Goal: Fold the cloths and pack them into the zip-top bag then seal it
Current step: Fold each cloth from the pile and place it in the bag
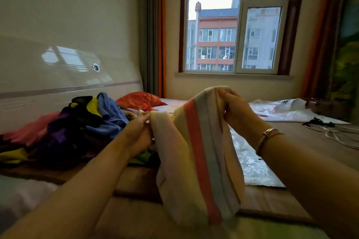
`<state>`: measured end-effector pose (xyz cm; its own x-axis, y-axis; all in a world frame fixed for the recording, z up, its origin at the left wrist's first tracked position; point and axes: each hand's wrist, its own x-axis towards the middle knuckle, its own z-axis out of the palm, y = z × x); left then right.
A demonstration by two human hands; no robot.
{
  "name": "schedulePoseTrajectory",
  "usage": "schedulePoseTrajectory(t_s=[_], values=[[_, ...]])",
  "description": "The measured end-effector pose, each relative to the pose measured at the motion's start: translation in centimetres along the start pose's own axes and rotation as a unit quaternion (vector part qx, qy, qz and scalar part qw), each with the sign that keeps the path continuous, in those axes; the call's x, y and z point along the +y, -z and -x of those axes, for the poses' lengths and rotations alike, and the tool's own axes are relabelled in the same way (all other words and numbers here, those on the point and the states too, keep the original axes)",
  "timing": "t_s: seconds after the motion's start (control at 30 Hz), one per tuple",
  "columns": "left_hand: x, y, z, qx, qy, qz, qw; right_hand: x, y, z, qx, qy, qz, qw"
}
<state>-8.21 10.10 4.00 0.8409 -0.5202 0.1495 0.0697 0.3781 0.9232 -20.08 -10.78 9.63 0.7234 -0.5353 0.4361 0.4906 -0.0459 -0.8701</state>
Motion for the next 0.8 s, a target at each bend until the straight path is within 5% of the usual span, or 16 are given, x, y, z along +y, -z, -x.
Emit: schedulePoseTrajectory(t_s=[0.33, 0.67, 0.8], values=[[6.7, -3.6, 5.5, 0.035, -0.183, -0.048, 0.981, -9.0, 5.2, 5.5, 0.093, 0.099, 0.088, 0.987], [7.9, -5.6, 7.6, 0.059, -0.224, -0.050, 0.971, -10.0, 9.6, 5.0, 0.176, 0.061, 0.094, 0.978], [5.3, -3.7, 5.1, 0.077, -0.204, -0.100, 0.971, -6.5, 10.4, 3.8, 0.121, 0.005, 0.080, 0.989]])
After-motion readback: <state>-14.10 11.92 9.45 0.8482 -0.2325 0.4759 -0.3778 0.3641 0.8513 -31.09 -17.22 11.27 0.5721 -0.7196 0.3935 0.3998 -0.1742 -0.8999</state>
